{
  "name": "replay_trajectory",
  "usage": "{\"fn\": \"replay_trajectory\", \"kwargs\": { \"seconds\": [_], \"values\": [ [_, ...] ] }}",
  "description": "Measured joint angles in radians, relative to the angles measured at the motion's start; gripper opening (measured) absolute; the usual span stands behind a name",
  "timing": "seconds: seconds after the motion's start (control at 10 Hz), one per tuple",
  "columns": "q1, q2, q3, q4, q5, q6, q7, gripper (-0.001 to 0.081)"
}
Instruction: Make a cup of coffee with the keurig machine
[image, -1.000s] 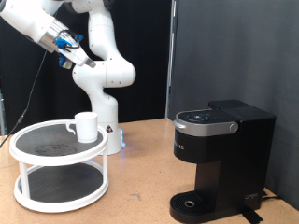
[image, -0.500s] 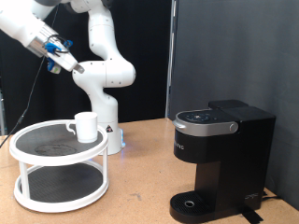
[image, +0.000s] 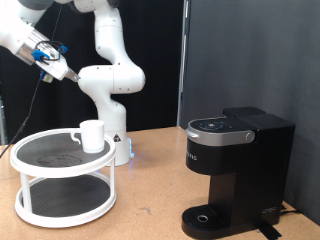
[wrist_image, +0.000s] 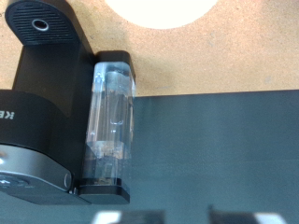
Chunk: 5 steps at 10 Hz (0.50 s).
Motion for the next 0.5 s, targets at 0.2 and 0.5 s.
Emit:
{"fn": "replay_trajectory", "kwargs": {
  "seconds": [0.2,0.5],
  "values": [
    [0.000,0.024,-0.008,0.000,-0.004,0.023,-0.024,0.0176],
    [0.000,0.062,-0.008,-0.016,-0.030,0.070,-0.053,0.0508]
  ]
}}
